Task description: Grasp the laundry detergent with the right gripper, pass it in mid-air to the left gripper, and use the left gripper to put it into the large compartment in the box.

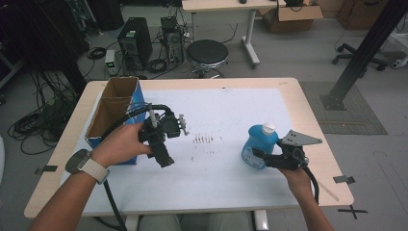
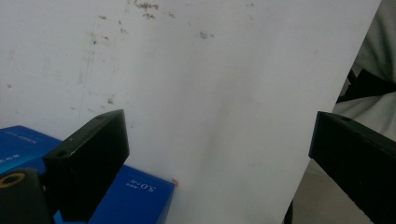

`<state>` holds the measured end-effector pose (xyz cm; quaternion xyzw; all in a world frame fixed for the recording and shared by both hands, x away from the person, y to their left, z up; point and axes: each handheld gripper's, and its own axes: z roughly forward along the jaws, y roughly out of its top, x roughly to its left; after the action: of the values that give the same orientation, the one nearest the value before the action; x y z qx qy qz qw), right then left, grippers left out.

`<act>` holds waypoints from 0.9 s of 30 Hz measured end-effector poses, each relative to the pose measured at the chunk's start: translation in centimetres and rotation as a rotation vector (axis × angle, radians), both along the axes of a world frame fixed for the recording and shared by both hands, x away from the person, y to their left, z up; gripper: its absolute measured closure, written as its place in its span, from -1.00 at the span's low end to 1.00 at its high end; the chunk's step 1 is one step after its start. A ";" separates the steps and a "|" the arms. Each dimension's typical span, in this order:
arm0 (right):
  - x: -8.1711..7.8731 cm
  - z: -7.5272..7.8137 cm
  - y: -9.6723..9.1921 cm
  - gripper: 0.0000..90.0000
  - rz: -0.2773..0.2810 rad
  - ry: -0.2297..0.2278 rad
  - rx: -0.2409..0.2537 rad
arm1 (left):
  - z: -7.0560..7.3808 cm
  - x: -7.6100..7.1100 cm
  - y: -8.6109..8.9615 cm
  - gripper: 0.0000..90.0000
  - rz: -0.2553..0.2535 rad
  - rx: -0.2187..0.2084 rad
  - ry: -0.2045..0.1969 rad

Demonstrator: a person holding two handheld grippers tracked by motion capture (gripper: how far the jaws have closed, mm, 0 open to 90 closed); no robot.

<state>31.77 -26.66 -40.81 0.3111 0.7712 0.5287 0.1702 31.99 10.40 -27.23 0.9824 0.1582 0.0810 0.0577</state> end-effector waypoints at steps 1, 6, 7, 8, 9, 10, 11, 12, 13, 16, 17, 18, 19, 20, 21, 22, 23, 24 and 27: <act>0.0 0.0 0.0 -0.22 0.000 -0.001 -0.001 | 0.0 0.0 0.0 -0.88 0.000 0.000 0.000; -0.1 0.0 0.1 -0.09 0.009 -0.010 -0.004 | 0.0 0.0 0.1 -0.88 0.002 0.000 0.000; -0.1 0.0 0.2 -0.07 0.009 -0.016 -0.009 | 0.0 0.0 0.1 -0.88 0.003 -0.001 -0.001; -0.1 0.0 0.2 -0.07 0.010 -0.017 -0.011 | 0.0 0.0 0.1 -0.88 0.003 -0.001 -0.001; -0.1 0.0 0.2 -0.07 0.010 -0.017 -0.011 | 0.0 0.0 0.2 -0.88 0.003 0.000 -0.001; -0.1 0.0 0.1 -0.06 0.011 -0.018 -0.011 | 0.0 0.0 0.2 -0.88 0.003 0.000 -0.001; -0.2 0.0 0.2 -0.06 0.012 -0.021 -0.014 | 0.0 0.0 0.2 -0.88 0.004 -0.002 0.000; -0.2 0.0 0.1 -0.05 0.012 -0.022 -0.014 | 0.0 0.0 0.2 -0.88 0.005 -0.002 0.000; -0.2 0.0 0.1 -0.05 0.012 -0.022 -0.014 | 0.0 0.0 0.2 -0.88 0.005 -0.002 0.000; -0.3 0.1 0.3 -0.03 0.002 -0.029 -0.025 | 0.0 0.1 0.2 -0.88 0.006 -0.006 -0.007; -0.3 0.2 0.3 -0.03 0.002 -0.030 -0.028 | 0.1 0.1 0.2 -0.88 0.008 -0.006 -0.012; -0.3 0.2 0.3 -0.02 0.004 -0.027 -0.029 | 0.2 0.1 0.2 -0.88 0.010 -0.011 -0.015; -0.3 0.2 0.3 -0.02 0.004 -0.027 -0.029 | 0.2 0.1 0.2 -0.88 0.010 -0.011 -0.015; -0.2 0.3 0.3 -0.02 0.005 -0.022 -0.031 | 0.4 0.1 0.1 -0.88 0.011 -0.018 -0.022; -0.2 0.4 0.2 -0.02 0.010 -0.020 -0.032 | 0.5 0.2 0.1 -0.88 0.010 -0.021 -0.024; -0.2 0.6 0.2 -0.02 0.014 -0.020 -0.032 | 0.6 0.2 0.1 -0.88 0.008 -0.020 -0.025; -0.2 0.6 0.2 -0.02 0.014 -0.020 -0.032 | 0.6 0.2 0.1 -0.88 0.008 -0.020 -0.025; -0.3 1.0 0.1 -0.01 0.022 -0.024 -0.034 | 0.7 0.2 0.0 -0.88 0.005 -0.021 -0.028; -0.4 1.8 0.1 -0.02 0.042 -0.026 -0.036 | 1.0 0.1 -0.2 -0.88 0.000 -0.025 -0.031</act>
<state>31.38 -26.61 -39.05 0.2847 0.7846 0.5224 0.1747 32.13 10.16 -26.21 0.9802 0.1585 0.0945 0.0722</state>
